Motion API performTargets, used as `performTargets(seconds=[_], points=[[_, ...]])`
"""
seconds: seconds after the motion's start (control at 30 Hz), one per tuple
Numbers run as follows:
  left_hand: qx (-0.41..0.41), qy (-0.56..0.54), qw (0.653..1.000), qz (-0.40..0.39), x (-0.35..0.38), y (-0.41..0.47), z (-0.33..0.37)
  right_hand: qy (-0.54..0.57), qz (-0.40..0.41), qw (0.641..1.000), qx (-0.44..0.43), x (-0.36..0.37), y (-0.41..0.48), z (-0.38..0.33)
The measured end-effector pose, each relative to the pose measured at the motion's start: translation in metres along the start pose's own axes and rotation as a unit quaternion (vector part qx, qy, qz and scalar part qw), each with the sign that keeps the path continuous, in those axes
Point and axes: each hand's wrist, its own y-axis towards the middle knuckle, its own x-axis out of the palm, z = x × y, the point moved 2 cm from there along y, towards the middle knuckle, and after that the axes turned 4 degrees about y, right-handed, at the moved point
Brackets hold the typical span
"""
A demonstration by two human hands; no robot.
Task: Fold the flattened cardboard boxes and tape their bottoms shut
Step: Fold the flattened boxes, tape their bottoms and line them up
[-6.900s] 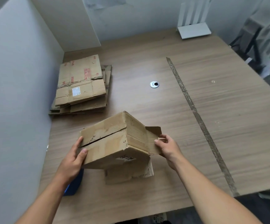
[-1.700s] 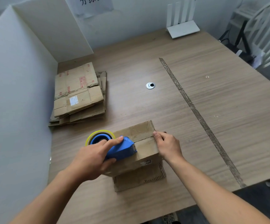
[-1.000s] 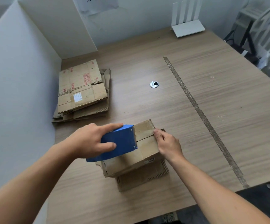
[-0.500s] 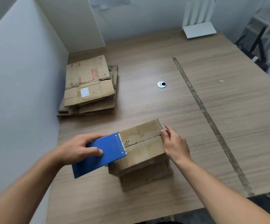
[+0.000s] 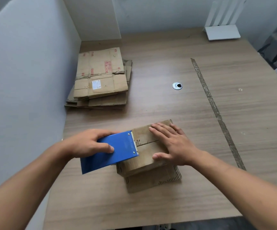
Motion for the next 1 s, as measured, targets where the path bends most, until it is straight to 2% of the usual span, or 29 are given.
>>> performTargets(seconds=[0.23,0.4,0.67,1.0], points=[[-0.009,0.024,0.999,-0.036,-0.012,-0.004,-0.006,-0.021,0.079,0.996,-0.027,0.008,-0.004,0.002],[-0.049,-0.024,0.997,-0.056,-0.036,-0.033,-0.020,-0.035,0.077,0.996,-0.033,0.008,-0.004,0.002],[-0.153,-0.034,0.985,-0.074,-0.057,-0.066,-0.043,-0.057,0.058,0.996,-0.040,0.008,-0.003,0.003],[-0.175,-0.057,0.979,-0.085,-0.046,-0.071,-0.055,-0.064,0.051,0.996,-0.033,0.006,-0.003,0.001]])
